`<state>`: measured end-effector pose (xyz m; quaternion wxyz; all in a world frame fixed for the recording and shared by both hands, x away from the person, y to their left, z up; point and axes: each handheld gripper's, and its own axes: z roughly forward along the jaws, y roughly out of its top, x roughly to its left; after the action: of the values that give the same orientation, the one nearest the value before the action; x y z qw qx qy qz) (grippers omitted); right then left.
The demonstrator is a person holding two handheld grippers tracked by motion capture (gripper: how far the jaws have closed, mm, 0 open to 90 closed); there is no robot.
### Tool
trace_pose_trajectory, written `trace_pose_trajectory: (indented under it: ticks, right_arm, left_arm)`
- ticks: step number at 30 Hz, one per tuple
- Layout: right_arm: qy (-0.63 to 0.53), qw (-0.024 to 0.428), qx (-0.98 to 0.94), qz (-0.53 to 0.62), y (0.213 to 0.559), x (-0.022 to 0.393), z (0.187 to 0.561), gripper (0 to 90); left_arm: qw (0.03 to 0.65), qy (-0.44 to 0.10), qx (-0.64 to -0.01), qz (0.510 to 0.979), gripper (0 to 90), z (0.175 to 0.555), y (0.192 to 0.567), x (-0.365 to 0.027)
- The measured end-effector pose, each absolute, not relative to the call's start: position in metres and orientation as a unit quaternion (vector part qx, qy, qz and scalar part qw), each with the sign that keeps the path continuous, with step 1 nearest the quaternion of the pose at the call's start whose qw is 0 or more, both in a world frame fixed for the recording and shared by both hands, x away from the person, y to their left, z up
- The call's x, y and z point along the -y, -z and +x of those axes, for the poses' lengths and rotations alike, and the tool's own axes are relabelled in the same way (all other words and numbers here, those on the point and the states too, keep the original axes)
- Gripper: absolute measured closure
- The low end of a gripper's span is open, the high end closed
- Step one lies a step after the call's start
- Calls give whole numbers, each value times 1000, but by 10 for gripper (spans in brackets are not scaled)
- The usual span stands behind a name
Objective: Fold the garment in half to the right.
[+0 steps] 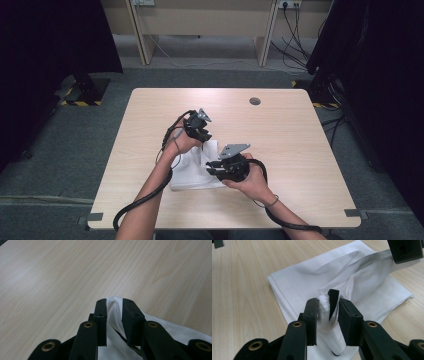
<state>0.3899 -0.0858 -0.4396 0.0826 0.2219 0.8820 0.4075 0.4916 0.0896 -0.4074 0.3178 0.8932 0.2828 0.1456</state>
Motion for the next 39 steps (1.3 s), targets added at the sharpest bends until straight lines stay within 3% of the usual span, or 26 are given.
trace_pose_trajectory:
  ticks: [10,25,39]
  right_arm:
    - [-406,88,-879,236,441,92,390,610]
    - [-412,90,-870,256,436,111,391,521]
    - [-421,89,-864,261,425,120,392,509]
  left_arm:
    - [328,-163,-283,886,625,490,406,-87]
    - [342,-206,-294,868,408,489,399,-91]
    - [354,-235,-312,850,345,475,391,-122]
